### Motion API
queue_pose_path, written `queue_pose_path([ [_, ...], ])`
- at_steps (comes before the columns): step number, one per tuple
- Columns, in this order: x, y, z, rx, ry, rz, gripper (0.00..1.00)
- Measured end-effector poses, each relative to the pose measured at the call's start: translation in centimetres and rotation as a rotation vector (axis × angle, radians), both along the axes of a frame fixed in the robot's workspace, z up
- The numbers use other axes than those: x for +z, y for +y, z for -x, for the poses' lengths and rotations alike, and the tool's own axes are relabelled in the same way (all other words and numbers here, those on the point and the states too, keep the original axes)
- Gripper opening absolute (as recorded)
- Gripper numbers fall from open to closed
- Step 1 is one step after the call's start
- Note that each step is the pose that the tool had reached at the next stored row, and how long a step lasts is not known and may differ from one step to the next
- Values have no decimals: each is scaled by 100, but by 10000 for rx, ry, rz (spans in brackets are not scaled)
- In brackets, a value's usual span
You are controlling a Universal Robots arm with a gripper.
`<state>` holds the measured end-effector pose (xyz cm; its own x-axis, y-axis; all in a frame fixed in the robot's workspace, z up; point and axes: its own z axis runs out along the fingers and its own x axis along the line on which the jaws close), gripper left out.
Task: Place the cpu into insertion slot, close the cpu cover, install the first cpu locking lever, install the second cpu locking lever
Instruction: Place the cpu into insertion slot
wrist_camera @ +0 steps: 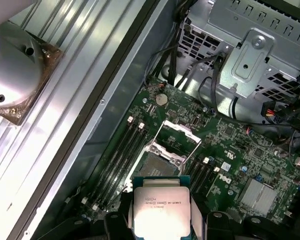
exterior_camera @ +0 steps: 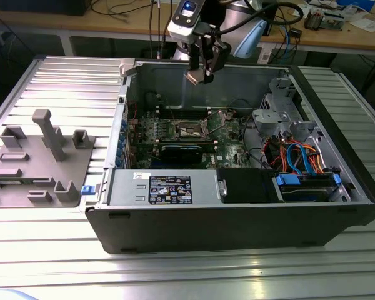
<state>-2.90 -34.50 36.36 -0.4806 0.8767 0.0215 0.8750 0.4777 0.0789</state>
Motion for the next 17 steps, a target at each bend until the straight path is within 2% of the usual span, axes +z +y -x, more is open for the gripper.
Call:
queue_pose_path([
  [5, -8, 0, 0, -631, 0, -1, 54],
  [9, -9, 0, 0, -814, 5, 1, 54],
  [14, -22, 0, 0, -1093, 93, 9, 54],
  [17, -38, 0, 0, -1682, 146, 15, 54],
])
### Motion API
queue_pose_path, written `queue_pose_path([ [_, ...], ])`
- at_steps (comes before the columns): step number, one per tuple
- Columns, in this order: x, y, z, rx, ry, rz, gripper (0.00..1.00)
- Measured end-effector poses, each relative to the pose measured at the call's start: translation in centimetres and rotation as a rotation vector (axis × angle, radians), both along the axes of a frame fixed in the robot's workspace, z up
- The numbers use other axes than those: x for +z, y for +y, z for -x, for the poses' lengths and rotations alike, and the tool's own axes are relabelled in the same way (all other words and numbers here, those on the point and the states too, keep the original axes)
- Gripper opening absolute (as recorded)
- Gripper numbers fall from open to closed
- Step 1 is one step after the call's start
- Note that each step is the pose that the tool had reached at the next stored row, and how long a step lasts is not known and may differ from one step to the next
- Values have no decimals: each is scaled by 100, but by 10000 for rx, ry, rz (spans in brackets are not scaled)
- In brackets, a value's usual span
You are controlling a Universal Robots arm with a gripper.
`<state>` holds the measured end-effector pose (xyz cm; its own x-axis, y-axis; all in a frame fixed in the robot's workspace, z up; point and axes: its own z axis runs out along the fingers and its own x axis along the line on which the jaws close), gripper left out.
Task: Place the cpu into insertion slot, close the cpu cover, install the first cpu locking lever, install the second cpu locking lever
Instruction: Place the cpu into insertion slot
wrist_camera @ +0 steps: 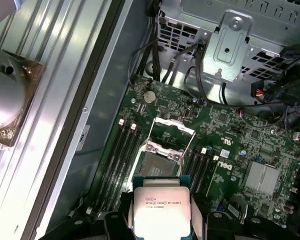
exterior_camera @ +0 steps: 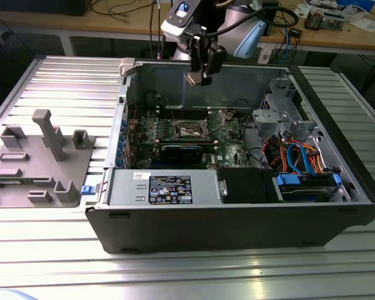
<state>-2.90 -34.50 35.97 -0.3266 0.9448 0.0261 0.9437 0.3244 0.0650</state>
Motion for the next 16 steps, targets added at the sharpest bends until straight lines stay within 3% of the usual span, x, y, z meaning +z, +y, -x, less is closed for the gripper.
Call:
queue_pose_path([
  [6, -12, 0, 0, -797, 13, 5, 54],
  [16, -26, 0, 0, -1177, 69, 6, 54],
])
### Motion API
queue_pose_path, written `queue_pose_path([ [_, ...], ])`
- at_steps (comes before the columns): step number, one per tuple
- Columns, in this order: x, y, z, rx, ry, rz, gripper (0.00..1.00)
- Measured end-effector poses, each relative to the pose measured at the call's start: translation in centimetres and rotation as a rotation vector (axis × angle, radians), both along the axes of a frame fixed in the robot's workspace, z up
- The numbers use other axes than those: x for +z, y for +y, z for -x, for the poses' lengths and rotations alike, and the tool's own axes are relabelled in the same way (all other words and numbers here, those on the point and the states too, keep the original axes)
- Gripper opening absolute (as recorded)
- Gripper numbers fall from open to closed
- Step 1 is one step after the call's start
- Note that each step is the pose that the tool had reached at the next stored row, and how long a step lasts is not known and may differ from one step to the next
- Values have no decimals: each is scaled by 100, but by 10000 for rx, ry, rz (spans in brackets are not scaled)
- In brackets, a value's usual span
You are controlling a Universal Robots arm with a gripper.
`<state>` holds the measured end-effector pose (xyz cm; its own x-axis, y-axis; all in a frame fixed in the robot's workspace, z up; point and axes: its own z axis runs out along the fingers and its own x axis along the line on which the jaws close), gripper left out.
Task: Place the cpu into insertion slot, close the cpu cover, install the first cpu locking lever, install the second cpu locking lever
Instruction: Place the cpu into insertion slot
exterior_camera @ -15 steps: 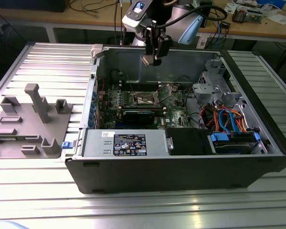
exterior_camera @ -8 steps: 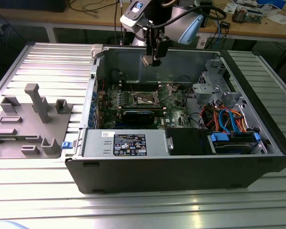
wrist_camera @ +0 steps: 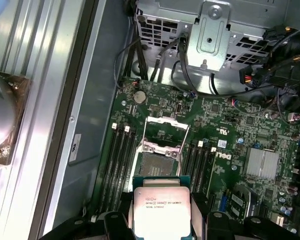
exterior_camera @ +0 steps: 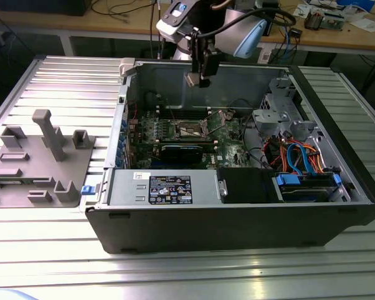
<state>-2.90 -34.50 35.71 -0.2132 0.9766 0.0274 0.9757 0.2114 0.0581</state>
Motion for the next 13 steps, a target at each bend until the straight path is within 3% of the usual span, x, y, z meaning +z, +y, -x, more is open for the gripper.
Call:
queue_pose_path([
  [13, -18, 0, 0, -465, 41, 0, 54],
])
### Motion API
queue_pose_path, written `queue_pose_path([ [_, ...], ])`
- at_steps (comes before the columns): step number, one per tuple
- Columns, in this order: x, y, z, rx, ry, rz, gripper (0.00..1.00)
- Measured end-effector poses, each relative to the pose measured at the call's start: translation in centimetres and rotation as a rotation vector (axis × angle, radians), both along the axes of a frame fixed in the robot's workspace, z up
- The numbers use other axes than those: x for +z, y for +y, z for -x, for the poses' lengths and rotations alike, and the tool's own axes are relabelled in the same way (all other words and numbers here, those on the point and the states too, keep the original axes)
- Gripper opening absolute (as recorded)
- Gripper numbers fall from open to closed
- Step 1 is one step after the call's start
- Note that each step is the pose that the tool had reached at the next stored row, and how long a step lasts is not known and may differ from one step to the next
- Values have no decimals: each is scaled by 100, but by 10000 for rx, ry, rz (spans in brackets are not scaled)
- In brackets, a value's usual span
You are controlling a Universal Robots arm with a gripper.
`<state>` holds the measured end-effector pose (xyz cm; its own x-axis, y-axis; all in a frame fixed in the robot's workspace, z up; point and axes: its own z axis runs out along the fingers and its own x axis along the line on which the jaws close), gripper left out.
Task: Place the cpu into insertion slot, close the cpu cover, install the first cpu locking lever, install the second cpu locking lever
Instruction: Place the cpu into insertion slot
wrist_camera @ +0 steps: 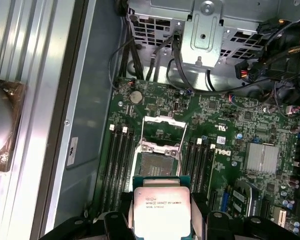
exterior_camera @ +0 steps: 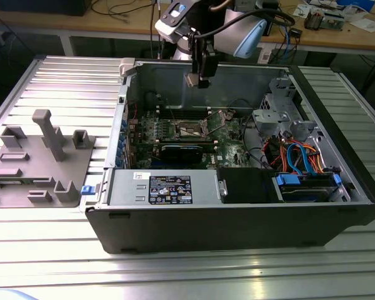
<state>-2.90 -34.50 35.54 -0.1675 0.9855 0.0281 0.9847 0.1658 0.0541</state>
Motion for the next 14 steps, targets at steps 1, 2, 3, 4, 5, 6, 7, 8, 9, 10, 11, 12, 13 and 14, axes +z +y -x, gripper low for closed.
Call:
queue_pose_path([
  [1, -1, 0, 0, -34, 3, 0, 54],
  [2, -3, 0, 0, -65, 5, 0, 54],
  [3, -5, 0, 0, -102, 6, 1, 54],
  [4, -9, 0, 0, -123, 10, 5, 54],
  [5, -13, 0, 0, -150, 11, 22, 54],
  [6, -16, 0, 0, -175, 11, 40, 54],
  [7, -20, 0, 0, -198, 11, 66, 54],
  [8, -24, 0, 0, -215, 11, 96, 54],
  [9, -29, 0, 0, -233, 10, 128, 54],
  [10, -32, 0, 0, -248, 10, 155, 54],
  [11, -37, 0, 0, -288, 9, 179, 54],
  [12, -40, 0, -1, -353, 11, 183, 54],
  [13, -44, 0, 0, -466, 12, 185, 54],
  [14, -47, 1, 0, -547, 13, 186, 54],
])
